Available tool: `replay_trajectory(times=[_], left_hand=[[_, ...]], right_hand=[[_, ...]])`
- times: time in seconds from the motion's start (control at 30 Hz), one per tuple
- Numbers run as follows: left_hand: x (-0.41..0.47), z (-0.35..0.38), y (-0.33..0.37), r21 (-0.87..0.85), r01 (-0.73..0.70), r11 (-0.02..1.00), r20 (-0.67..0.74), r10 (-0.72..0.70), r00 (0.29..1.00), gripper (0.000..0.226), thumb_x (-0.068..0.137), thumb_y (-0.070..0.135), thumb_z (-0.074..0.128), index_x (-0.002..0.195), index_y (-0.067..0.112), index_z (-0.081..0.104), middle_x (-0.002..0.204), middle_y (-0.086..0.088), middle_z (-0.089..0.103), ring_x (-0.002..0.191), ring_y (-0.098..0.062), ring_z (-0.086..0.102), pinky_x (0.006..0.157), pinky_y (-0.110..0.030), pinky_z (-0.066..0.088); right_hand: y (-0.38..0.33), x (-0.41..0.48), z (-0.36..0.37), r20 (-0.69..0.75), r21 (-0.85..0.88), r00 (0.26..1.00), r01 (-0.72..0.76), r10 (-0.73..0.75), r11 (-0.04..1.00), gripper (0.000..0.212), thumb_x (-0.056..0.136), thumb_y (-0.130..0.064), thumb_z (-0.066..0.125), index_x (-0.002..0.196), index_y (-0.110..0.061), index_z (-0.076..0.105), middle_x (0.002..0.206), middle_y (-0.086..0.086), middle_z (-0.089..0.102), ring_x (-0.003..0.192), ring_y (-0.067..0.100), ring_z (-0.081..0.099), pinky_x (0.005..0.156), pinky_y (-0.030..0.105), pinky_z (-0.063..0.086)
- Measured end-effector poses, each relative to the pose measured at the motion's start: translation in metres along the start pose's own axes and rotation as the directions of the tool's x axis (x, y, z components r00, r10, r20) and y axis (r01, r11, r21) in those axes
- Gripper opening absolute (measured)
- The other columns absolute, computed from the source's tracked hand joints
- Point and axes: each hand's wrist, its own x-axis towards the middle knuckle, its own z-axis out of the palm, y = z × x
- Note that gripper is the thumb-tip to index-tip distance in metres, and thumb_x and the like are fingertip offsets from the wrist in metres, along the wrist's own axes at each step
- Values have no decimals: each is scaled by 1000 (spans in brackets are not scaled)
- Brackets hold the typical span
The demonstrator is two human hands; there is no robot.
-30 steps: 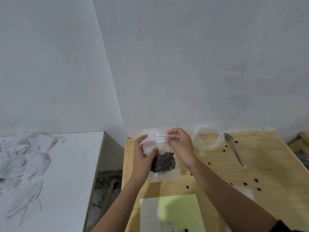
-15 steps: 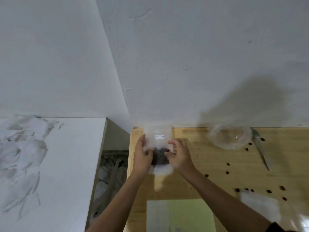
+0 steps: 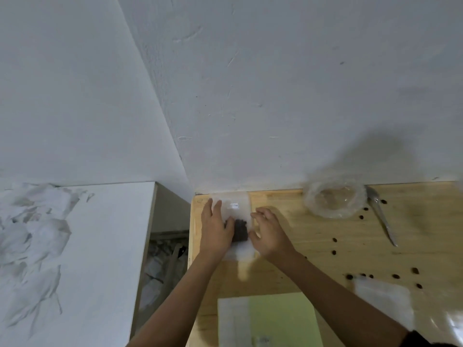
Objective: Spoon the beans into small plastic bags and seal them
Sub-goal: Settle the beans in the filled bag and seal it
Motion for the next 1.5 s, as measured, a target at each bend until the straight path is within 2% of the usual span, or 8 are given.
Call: replay_trajectory(times=[0.2,0.37,0.77,0.93,1.07,1.17,1.33,1.5], left_hand=[[-24,14,49,15,-166,986,41,166,985,49,95,23,49,140,7,37,149,-8,28,138,-22,24,112,-36,30],[-68,53,80,6,-327,945,210,319,924,44,96,23,49,136,9,40,140,-7,38,129,-21,36,101,-20,27],[-173,135,96,-4,-227,974,602,184,777,56,95,30,51,144,14,28,148,-3,31,134,-17,32,106,-24,27],[-200,150,105,-122,-186,975,642,220,734,17,94,23,53,100,34,42,100,22,41,80,20,38,65,7,30],[-204,168,93,-99,-182,978,656,202,727,45,85,44,54,127,32,40,124,13,51,114,-2,53,90,-14,45],[-208,169,93,-20,-190,982,693,151,705,63,94,32,52,148,15,23,147,2,30,137,-17,31,108,-29,29],[-216,170,97,-75,-130,989,679,146,719,65,96,27,51,150,12,17,156,-3,18,141,-18,23,113,-31,25],[-220,169,102,-210,-83,974,593,194,781,50,95,19,53,141,10,34,140,-4,41,119,-10,39,92,-21,34]], right_hand=[[21,-38,-48,-172,39,983,-56,62,998,36,89,-12,55,124,-3,53,130,9,46,126,20,41,107,22,29],[67,-96,-86,-293,197,901,-269,319,943,31,87,-12,58,116,-4,56,120,9,51,114,22,50,91,24,36],[156,-254,-74,-283,341,630,-638,723,690,40,90,-24,59,127,-10,51,121,10,49,115,26,46,91,31,41],[162,-268,-65,-230,349,636,-652,736,673,50,89,-23,60,134,-9,43,127,11,44,117,27,44,90,34,44],[161,-271,-58,-274,344,649,-624,710,702,46,88,-16,60,130,-8,45,125,11,44,112,25,46,83,27,40],[161,-272,-54,-288,355,646,-614,707,705,46,86,-13,61,130,-8,45,125,11,45,113,25,46,85,27,40],[162,-277,-49,-296,373,636,-610,713,699,48,86,-12,62,131,-7,45,126,11,45,112,23,47,80,21,35],[153,-276,-57,-361,481,603,-533,712,696,42,87,-12,61,128,-8,50,121,8,49,98,15,51,78,23,42]])
